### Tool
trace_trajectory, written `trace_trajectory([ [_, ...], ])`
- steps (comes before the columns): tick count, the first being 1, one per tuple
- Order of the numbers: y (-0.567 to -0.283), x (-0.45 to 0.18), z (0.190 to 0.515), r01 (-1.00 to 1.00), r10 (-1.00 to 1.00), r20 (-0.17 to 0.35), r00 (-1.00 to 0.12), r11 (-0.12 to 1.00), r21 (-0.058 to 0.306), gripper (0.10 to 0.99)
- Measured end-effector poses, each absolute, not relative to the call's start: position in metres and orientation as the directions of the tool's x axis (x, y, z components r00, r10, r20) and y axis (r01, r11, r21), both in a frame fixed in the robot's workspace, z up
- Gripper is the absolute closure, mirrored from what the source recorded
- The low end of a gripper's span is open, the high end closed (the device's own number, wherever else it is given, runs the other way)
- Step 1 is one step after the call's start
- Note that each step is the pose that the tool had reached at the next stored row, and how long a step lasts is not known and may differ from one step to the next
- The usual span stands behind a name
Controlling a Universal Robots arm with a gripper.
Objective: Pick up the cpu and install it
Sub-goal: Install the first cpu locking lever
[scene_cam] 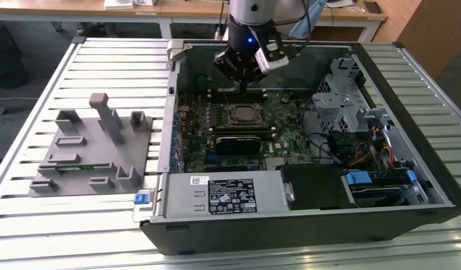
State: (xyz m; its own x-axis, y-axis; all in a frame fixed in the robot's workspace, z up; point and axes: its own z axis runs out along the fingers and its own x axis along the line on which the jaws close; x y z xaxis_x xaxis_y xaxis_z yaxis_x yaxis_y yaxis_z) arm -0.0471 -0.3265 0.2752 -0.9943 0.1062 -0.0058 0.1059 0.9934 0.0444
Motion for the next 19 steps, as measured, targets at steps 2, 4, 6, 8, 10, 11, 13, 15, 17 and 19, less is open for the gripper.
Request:
trace_trajectory([
  [2, -0.326, -0.049, 0.275, 0.105, 0.106, -0.006, -0.994, 0.993, 0.044, 0.980],
  [4, -0.326, -0.051, 0.275, 0.105, 0.105, -0.006, -0.994, 0.993, 0.044, 0.980],
  [6, -0.326, -0.053, 0.275, 0.105, 0.105, -0.006, -0.994, 0.994, 0.044, 0.980],
  [8, -0.326, -0.055, 0.275, 0.104, 0.105, -0.006, -0.994, 0.994, 0.044, 0.980],
  [10, -0.326, -0.056, 0.275, 0.104, 0.104, -0.006, -0.995, 0.994, 0.044, 0.980],
  [11, -0.326, -0.056, 0.275, 0.104, 0.104, -0.006, -0.995, 0.994, 0.044, 0.980],
  [13, -0.326, -0.057, 0.275, 0.104, 0.104, -0.006, -0.995, 0.994, 0.044, 0.980],
  [15, -0.326, -0.058, 0.275, 0.103, 0.104, -0.006, -0.995, 0.994, 0.044, 0.980],
  [17, -0.326, -0.059, 0.275, 0.103, 0.103, -0.006, -0.995, 0.994, 0.044, 0.980],
  [19, -0.326, -0.060, 0.275, 0.103, 0.103, -0.006, -0.995, 0.994, 0.044, 0.980],
])
